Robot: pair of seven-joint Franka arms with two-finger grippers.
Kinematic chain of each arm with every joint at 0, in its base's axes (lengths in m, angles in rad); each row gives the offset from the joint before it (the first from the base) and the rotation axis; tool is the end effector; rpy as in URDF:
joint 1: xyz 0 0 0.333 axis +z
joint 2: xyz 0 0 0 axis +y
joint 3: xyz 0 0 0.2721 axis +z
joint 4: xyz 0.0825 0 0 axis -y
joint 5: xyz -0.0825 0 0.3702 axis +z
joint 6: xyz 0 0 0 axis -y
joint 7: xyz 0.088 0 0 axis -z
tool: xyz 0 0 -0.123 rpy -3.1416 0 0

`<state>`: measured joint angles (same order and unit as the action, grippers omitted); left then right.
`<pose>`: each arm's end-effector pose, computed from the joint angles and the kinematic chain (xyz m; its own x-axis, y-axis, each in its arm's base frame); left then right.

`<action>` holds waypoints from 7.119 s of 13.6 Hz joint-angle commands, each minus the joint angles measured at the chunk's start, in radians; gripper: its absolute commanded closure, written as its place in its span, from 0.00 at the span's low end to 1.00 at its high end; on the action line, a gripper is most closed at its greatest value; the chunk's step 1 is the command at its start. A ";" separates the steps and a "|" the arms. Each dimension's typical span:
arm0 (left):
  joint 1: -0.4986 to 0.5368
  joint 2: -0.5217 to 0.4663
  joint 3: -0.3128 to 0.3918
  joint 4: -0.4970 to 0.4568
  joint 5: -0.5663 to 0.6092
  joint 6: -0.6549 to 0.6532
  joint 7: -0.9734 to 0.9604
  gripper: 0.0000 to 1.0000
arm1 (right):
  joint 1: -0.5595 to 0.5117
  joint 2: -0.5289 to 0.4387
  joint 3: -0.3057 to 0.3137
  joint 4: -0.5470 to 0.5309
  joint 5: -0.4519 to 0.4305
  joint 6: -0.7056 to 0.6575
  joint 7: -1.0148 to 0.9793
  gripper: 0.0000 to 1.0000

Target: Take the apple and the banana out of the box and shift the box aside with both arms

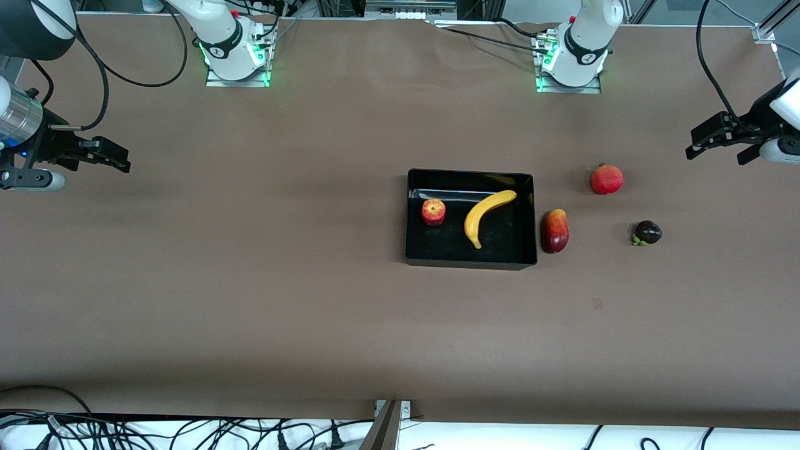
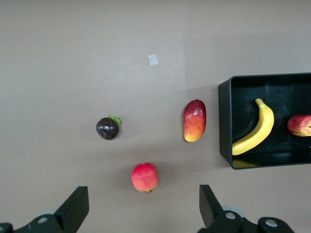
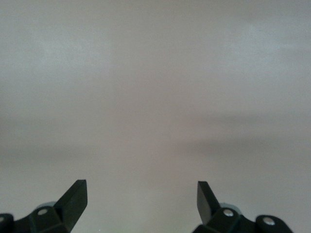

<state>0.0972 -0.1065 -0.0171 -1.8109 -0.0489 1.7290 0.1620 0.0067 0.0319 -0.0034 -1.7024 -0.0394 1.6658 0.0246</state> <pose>0.5208 0.0362 0.5241 0.9968 -0.0739 0.0316 -0.0752 -0.9963 0.0421 0.5492 -0.0027 0.4948 0.9976 -0.0176 -0.0675 -0.0148 -0.9991 0.0407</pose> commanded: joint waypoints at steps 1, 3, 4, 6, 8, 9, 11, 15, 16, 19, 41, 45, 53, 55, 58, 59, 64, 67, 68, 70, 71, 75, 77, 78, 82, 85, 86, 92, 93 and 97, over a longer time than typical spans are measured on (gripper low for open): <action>-0.001 0.017 -0.015 0.039 0.078 -0.028 0.014 0.00 | -0.002 -0.017 0.005 -0.002 -0.002 -0.001 0.009 0.00; -0.002 0.036 -0.018 0.051 0.075 -0.028 0.019 0.00 | -0.002 -0.017 0.005 -0.002 -0.002 -0.003 0.009 0.00; -0.004 0.047 -0.033 0.056 0.073 -0.028 0.017 0.00 | -0.002 -0.015 0.005 -0.002 -0.002 -0.003 0.009 0.00; -0.004 0.062 -0.093 0.064 0.070 -0.038 -0.027 0.00 | -0.002 -0.017 0.005 -0.002 -0.002 -0.003 0.009 0.00; -0.005 0.090 -0.174 0.068 0.067 -0.063 -0.132 0.00 | -0.002 -0.017 0.005 -0.002 -0.002 -0.003 0.009 0.00; -0.019 0.102 -0.208 0.065 0.046 -0.063 -0.200 0.00 | -0.002 -0.015 0.005 -0.002 -0.002 -0.003 0.009 0.00; -0.030 0.123 -0.279 0.056 -0.002 -0.037 -0.329 0.00 | -0.002 -0.017 0.005 -0.002 -0.002 -0.003 0.009 0.00; -0.106 0.157 -0.397 -0.079 -0.034 0.221 -0.505 0.00 | -0.002 -0.015 0.005 -0.002 -0.002 -0.003 0.009 0.00; -0.138 0.191 -0.397 -0.087 -0.034 0.283 -0.542 0.00 | -0.002 -0.015 0.005 -0.002 -0.002 -0.003 0.009 0.00; -0.249 0.332 -0.396 -0.099 -0.046 0.472 -0.663 0.00 | -0.002 -0.017 0.005 -0.002 -0.002 -0.003 0.009 0.00; -0.517 0.726 -0.273 -0.062 0.023 0.857 -0.711 0.77 | -0.002 -0.015 0.005 -0.002 -0.002 -0.003 0.009 0.00; -0.501 0.676 -0.268 -0.071 0.024 0.845 -0.667 1.00 | -0.002 -0.015 0.005 -0.002 -0.002 -0.003 0.009 0.00; -0.223 0.323 -0.276 -0.206 0.020 0.499 -0.299 1.00 | -0.002 -0.015 0.005 -0.002 0.000 -0.005 0.009 0.00; -0.116 0.292 -0.279 -0.260 0.020 0.492 -0.141 1.00 | -0.002 -0.015 0.005 -0.002 0.000 -0.003 0.009 0.00; 0.022 0.294 -0.271 -0.310 0.020 0.504 0.118 1.00 | -0.002 -0.015 0.005 -0.002 0.000 -0.003 0.009 0.00; 0.056 0.300 -0.268 -0.315 0.021 0.506 0.170 1.00 | -0.002 -0.015 0.005 -0.002 0.000 -0.003 0.009 0.00; 0.134 0.415 -0.210 -0.350 0.024 0.676 0.399 1.00 | -0.002 -0.015 0.005 -0.002 -0.002 -0.003 0.009 0.00; 0.153 0.475 -0.210 -0.347 0.023 0.704 0.409 1.00 | -0.002 -0.015 0.005 -0.002 0.000 -0.005 0.009 0.00; 0.153 0.484 -0.210 -0.346 0.023 0.704 0.409 1.00 | -0.002 -0.015 0.005 -0.002 0.000 -0.003 0.009 0.00; 0.154 0.481 -0.210 -0.344 0.023 0.692 0.407 0.65 | -0.002 -0.015 0.005 -0.002 -0.002 -0.003 0.009 0.00; 0.154 0.481 -0.210 -0.344 0.015 0.693 0.407 0.01 | -0.002 -0.015 0.005 -0.002 0.000 -0.003 0.009 0.00; 0.168 0.395 -0.218 -0.328 -0.038 0.534 0.399 0.00 | -0.002 -0.015 0.005 -0.002 0.000 -0.003 0.009 0.00; 0.138 0.313 -0.230 -0.320 -0.133 0.405 0.392 0.00 | -0.002 -0.015 0.005 -0.002 0.000 -0.005 0.009 0.00; 0.095 0.270 -0.240 -0.320 -0.159 0.388 0.374 0.00 | -0.002 -0.015 0.005 -0.002 -0.002 -0.005 0.009 0.00; -0.080 0.222 -0.297 -0.318 -0.167 0.409 0.040 0.00 | -0.002 -0.015 0.005 -0.002 -0.002 -0.003 0.009 0.00; -0.227 0.276 -0.302 -0.320 -0.152 0.565 -0.154 0.00 | -0.002 -0.015 0.005 -0.002 0.000 -0.003 0.009 0.00; -0.247 0.309 -0.302 -0.321 -0.151 0.614 -0.160 0.00 | -0.002 -0.015 0.005 -0.002 0.000 -0.003 0.009 0.00; -0.289 0.422 -0.294 -0.334 0.033 0.741 -0.160 0.00 | -0.002 -0.015 0.005 -0.002 -0.002 -0.005 0.009 0.00; -0.290 0.435 -0.293 -0.335 0.061 0.742 -0.162 0.00 | -0.002 -0.015 0.005 -0.002 -0.002 -0.005 0.009 0.00; -0.295 0.496 -0.279 -0.358 0.072 0.814 -0.164 0.00 | -0.002 -0.015 0.005 -0.002 -0.002 -0.006 0.009 0.00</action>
<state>-0.1829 0.3625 -0.3172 -2.1541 -0.0018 2.4956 0.0071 0.0067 0.0319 -0.0029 -1.7005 -0.0393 1.6657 0.0251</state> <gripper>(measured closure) 0.000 0.000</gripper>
